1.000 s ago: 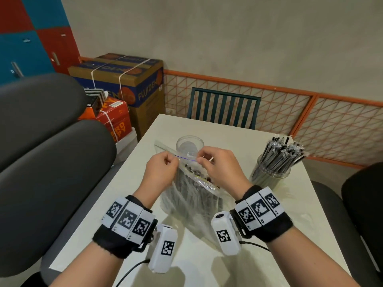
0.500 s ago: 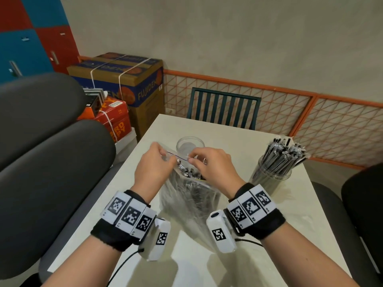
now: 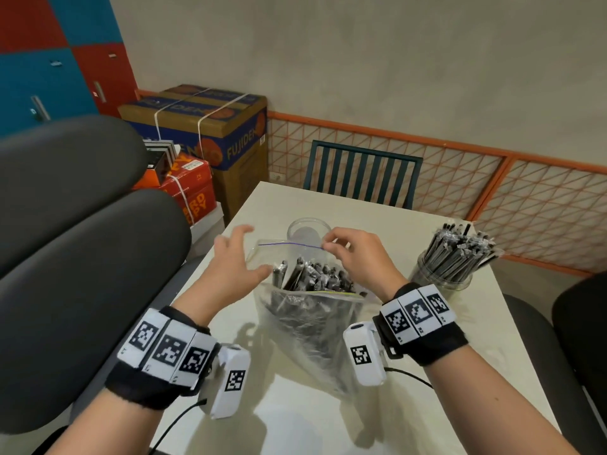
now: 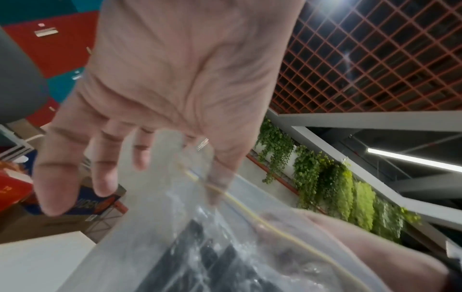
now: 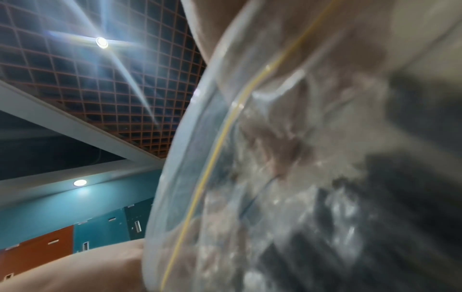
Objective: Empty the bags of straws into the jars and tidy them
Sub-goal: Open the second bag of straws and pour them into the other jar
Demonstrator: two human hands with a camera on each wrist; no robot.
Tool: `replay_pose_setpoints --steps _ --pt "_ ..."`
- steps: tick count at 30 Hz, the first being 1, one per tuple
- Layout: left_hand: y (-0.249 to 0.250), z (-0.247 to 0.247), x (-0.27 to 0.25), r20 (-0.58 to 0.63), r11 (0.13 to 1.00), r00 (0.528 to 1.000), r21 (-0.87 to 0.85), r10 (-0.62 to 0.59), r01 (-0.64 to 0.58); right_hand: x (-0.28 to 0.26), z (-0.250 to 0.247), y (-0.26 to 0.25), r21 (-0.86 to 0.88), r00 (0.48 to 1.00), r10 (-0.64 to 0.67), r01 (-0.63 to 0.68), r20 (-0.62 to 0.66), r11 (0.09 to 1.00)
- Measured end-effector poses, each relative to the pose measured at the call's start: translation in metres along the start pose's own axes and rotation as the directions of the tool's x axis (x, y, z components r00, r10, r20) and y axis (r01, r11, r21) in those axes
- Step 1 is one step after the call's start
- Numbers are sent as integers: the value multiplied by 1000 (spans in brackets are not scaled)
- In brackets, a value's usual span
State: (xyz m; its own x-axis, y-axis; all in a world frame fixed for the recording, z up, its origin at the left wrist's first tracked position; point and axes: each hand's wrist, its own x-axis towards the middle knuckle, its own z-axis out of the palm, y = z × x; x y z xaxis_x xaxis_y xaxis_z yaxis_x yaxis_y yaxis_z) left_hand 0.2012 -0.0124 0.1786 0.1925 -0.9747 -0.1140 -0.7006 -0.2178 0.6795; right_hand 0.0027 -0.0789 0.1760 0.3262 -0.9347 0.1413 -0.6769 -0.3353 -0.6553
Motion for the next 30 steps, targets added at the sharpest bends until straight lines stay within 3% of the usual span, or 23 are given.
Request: replay_pose_setpoints --steps 3,6,9,11,13,14,16,19,20,21,24,26,28,30 --pt "14 1 8 68 993 995 83 78 -83 -1 -1 -8 71 990 -72 63 124 995" --pt "17 6 14 82 980 995 -184 -64 79 -3 -8 -3 -140 993 18 -1 118 990" --pt "10 13 21 125 866 968 -432 -218 251 -13 -20 11 -419 979 186 -132 89 898" --pt "1 19 27 180 770 936 -532 -302 351 -21 -25 19 -334 965 243 -200 94 921" --pt "-5 26 31 275 638 889 -622 -365 454 -26 -24 24 3 947 307 -309 99 951" --pt "-6 30 32 313 576 870 -656 -381 488 -27 -20 25 212 926 359 -376 114 902" --pt "-7 37 33 370 500 840 -680 -397 536 -27 -9 28 523 851 485 -513 203 681" --pt "-8 45 34 437 347 822 -756 -365 555 -27 1 30 749 715 575 -615 397 247" --pt "-10 47 35 435 308 831 -784 -346 539 -27 2 33 755 699 584 -622 413 209" --pt "-11 48 35 420 276 844 -812 -334 514 -28 1 34 725 688 602 -643 406 246" --pt "-11 50 33 333 133 893 -913 -304 386 -36 -7 31 422 708 616 -703 345 572" --pt "-7 50 25 315 29 907 -941 -279 336 -45 -17 22 201 742 595 -663 309 722" --pt "-6 52 18 282 83 923 -946 -262 313 -53 -23 13 165 754 555 -633 352 756" --pt "-5 53 11 252 270 937 -910 -243 315 -58 -23 5 251 736 528 -656 424 712"
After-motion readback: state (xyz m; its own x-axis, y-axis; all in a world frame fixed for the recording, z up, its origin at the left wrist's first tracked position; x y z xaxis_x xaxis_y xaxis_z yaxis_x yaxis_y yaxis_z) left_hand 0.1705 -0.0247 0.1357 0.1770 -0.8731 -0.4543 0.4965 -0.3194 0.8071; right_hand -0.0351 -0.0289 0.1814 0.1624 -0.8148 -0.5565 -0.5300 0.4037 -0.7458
